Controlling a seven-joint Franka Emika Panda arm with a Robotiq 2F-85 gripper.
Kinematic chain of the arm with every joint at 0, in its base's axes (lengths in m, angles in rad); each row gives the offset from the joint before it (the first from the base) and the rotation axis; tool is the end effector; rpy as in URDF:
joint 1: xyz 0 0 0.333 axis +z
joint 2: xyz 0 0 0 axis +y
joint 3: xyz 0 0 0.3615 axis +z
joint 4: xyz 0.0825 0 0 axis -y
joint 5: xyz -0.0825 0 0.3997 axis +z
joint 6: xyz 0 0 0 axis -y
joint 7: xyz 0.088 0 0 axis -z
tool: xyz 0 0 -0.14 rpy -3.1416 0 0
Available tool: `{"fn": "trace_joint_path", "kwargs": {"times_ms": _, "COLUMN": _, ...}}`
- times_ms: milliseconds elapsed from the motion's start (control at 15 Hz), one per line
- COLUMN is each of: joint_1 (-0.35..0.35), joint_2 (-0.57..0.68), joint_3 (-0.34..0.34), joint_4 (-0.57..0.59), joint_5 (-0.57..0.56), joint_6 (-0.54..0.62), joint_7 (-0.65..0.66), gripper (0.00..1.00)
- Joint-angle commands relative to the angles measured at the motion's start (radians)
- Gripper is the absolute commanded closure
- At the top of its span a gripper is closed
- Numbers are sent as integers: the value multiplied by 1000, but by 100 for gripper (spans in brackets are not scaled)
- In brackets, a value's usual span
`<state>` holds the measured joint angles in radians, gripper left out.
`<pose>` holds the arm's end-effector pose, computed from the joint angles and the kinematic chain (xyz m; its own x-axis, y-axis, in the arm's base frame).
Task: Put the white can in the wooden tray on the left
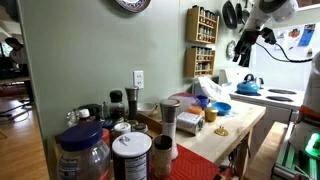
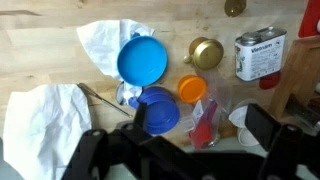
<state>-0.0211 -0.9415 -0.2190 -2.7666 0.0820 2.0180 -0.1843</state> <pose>0.2731 -0.0585 0.4675 0.9763 -0.0355 0.2134 0.0120 -0.9760 -0.2174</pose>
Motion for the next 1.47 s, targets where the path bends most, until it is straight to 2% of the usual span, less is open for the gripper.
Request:
{"fn": "trace_joint_path", "kwargs": {"times_ms": 0, "joint_1": -12, "joint_2": 5, "joint_3": 10, "joint_4": -7, "joint_5": 10, "joint_6": -3, "joint_7": -9, "gripper": 0}}
{"fn": "trace_joint_path", "kwargs": {"times_ms": 133, "joint_1": 30, "joint_2": 19, "joint_3": 36, "joint_4": -7, "joint_5": 34, "joint_6": -9, "joint_7": -10, "gripper": 0}}
{"fn": "trace_joint_path", "kwargs": {"times_ms": 267, "joint_1": 103, "joint_2": 39, "joint_3": 76, "joint_4": -5, "joint_5": 99, "joint_6": -9, "joint_7": -4, "gripper": 0}}
{"fn": "trace_joint_path", "kwargs": {"times_ms": 533, "joint_1": 241, "joint_2": 110, "joint_3": 205, "joint_4": -5, "joint_5": 267, "joint_6": -15, "joint_7": 74, "gripper": 0}}
{"fn": "trace_joint_path", "kwargs": {"times_ms": 667, "joint_1": 245, "joint_2": 176, "joint_3": 331, "joint_4": -5, "joint_5": 322, "joint_6": 21, "joint_7": 264, "gripper": 0}}
{"fn": "trace_joint_path", "kwargs": {"times_ms": 733, "joint_1": 240, "joint_2": 209, "joint_3": 397, "joint_4": -5, "joint_5": 337, "joint_6": 106, "joint_7": 344, "gripper": 0}}
{"fn": "trace_joint_path", "kwargs": {"times_ms": 800, "joint_1": 242, "joint_2": 229, "joint_3": 442, "joint_4": -5, "joint_5": 348, "joint_6": 128, "joint_7": 418, "gripper": 0}}
{"fn": "trace_joint_path", "kwargs": {"times_ms": 867, "joint_1": 245, "joint_2": 166, "joint_3": 370, "joint_4": -5, "joint_5": 311, "joint_6": 69, "joint_7": 311, "gripper": 0}}
{"fn": "trace_joint_path", "kwargs": {"times_ms": 933, "joint_1": 250, "joint_2": 187, "joint_3": 398, "joint_4": -3, "joint_5": 311, "joint_6": 84, "joint_7": 336, "gripper": 0}}
{"fn": "trace_joint_path", "kwargs": {"times_ms": 1333, "joint_1": 244, "joint_2": 184, "joint_3": 374, "joint_4": 8, "joint_5": 312, "joint_6": 81, "joint_7": 320, "gripper": 0}}
{"fn": "trace_joint_path", "kwargs": {"times_ms": 1400, "joint_1": 251, "joint_2": 202, "joint_3": 382, "joint_4": 9, "joint_5": 340, "joint_6": 97, "joint_7": 346, "gripper": 0}}
